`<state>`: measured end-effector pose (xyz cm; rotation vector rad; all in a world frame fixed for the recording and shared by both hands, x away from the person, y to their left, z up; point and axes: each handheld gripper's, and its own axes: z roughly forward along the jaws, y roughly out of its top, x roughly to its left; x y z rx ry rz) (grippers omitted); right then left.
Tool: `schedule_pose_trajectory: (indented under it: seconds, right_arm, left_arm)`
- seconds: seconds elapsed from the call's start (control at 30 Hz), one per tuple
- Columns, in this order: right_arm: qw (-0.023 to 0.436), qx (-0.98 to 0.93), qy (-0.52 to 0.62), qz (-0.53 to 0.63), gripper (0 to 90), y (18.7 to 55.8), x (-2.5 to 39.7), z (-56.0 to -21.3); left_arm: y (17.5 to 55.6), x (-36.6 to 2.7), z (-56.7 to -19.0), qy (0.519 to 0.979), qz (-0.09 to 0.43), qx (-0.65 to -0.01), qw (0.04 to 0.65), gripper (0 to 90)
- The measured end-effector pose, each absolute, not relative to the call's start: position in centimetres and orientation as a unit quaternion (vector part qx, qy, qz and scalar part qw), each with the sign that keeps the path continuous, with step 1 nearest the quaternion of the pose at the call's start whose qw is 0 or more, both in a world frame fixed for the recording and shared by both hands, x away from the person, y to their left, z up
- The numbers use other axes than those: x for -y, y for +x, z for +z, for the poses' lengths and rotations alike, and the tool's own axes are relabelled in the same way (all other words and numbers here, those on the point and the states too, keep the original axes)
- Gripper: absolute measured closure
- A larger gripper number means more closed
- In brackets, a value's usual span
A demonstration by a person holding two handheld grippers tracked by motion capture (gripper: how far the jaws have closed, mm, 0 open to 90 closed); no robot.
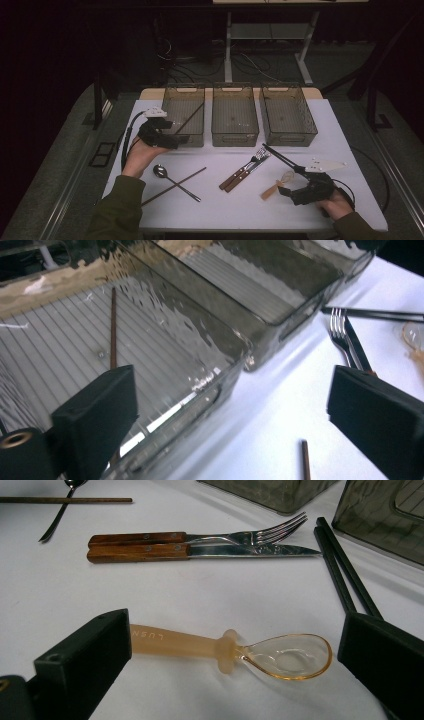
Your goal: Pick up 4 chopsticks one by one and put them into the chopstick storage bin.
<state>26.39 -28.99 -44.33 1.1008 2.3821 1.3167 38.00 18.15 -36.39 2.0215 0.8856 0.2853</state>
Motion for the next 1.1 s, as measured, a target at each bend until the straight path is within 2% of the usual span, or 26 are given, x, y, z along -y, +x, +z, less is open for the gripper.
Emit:
schedule_pose_trajectory:
  seconds: [0.17,0.7,1.1]
  right_arm:
    - [0.102,-0.807,0.372,0.446,0.5,26.4,29.0,-44.3]
    - [0.104,-0.807,0.373,0.445,0.5,26.2,29.0,-44.2]
    - [0.11,-0.807,0.363,0.453,0.5,26.5,28.9,-44.1]
  left_arm:
    - [36.7,-18.4,-36.8,0.815,0.121,-0.352,0.445,0.0]
    - [32.0,-19.6,-38.2,0.816,0.133,-0.329,0.457,0.0]
    - [29.2,-20.5,-40.1,0.823,0.131,-0.321,0.449,6.3]
